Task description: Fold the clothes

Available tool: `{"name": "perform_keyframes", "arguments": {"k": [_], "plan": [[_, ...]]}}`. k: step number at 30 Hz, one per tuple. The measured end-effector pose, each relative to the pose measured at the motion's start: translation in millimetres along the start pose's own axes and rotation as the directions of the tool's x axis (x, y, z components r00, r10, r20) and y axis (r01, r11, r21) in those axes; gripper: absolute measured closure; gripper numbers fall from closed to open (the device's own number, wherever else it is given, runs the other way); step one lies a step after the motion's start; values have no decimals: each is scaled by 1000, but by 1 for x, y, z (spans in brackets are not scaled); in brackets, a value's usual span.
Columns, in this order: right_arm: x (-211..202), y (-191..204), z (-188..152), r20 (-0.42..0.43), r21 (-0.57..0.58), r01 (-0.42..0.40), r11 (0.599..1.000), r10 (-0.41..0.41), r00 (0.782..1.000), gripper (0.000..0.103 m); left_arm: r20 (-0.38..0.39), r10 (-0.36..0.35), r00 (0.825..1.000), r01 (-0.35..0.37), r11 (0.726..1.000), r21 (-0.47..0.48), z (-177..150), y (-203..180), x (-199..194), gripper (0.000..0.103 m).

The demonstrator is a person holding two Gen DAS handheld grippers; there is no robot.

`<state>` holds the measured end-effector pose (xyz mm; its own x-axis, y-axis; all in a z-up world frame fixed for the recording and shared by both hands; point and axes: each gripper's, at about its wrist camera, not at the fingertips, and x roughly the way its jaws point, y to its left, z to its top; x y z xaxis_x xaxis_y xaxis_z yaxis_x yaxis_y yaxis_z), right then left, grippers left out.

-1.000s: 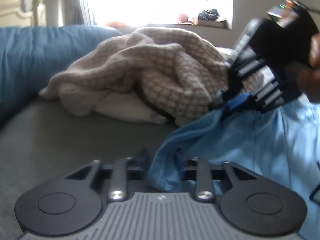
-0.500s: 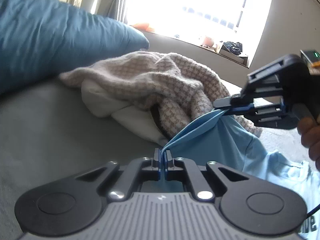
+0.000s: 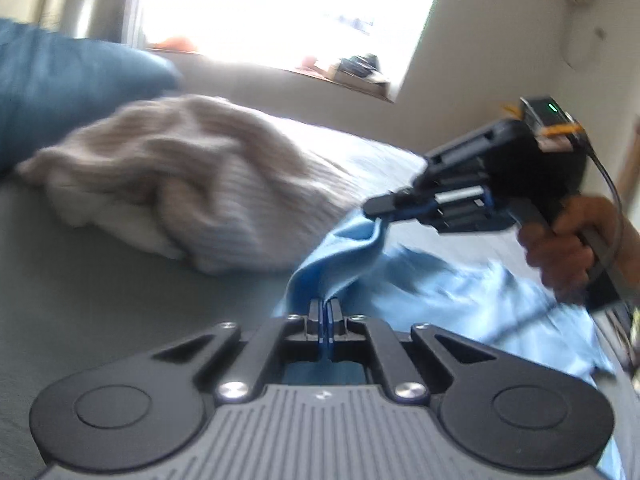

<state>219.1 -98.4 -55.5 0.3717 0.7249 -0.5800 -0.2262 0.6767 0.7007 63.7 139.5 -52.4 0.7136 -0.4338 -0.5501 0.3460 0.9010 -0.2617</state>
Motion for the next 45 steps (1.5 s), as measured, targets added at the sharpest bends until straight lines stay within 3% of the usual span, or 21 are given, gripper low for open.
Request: {"name": "perform_keyframes", "arguments": {"k": [5,8,10,13,16,20,23,25,27,28,30,31,34,38,41,45], "plan": [[-28,-38,-24,-12,49,17,999,-16,1000,99,-99,-54,994,64,993,102,-23,-34,15,100],[-31,-61,-39,-27,71,85,994,-83,996,98,-178,-65,982,94,983,159,-38,-48,29,98],[-28,-79,-46,-38,120,129,984,-125,991,96,-234,-79,969,124,975,184,-47,-54,35,89],[-30,-101,-54,-48,198,142,970,-135,990,96,-259,-126,958,179,965,194,-54,-57,28,80],[-40,-105,-57,-45,199,146,969,-140,989,96,-239,-198,951,246,950,192,-53,-55,10,77],[-57,-110,-54,-23,211,157,965,-155,988,96,-166,-174,971,200,968,152,-41,-34,-2,71],[-73,-108,-52,-18,193,103,976,-101,995,96,-142,-64,988,88,982,168,-35,-20,2,71],[-80,-96,-49,-91,118,-4,993,15,996,95,-138,5,990,26,975,221,-35,-17,8,71],[-83,-80,-52,-259,36,-126,991,131,957,94,-142,41,989,-4,968,250,-37,-13,13,71],[-85,-71,-57,-332,-12,-150,989,137,933,89,-148,55,988,-14,965,262,-38,-12,17,70],[-89,-57,-68,-401,-125,-116,985,57,914,72,-155,90,984,-39,951,307,-42,-14,23,67],[-87,-57,-72,-392,-139,-67,988,7,920,63,-156,111,982,-53,941,336,-44,-16,26,67],[-81,-72,-73,-297,-69,65,995,-83,951,61,-156,168,973,-90,906,415,-51,-21,33,67],[-66,-87,-69,-179,85,58,995,-42,983,62,-132,187,974,-112,893,435,-55,-24,37,67],[-46,-79,-76,-213,100,15,995,6,977,62,-114,194,974,-124,887,445,-54,-26,40,67],[-28,-76,-89,-268,159,21,987,22,963,62,-93,198,976,-135,880,455,-53,-30,44,67]]}}
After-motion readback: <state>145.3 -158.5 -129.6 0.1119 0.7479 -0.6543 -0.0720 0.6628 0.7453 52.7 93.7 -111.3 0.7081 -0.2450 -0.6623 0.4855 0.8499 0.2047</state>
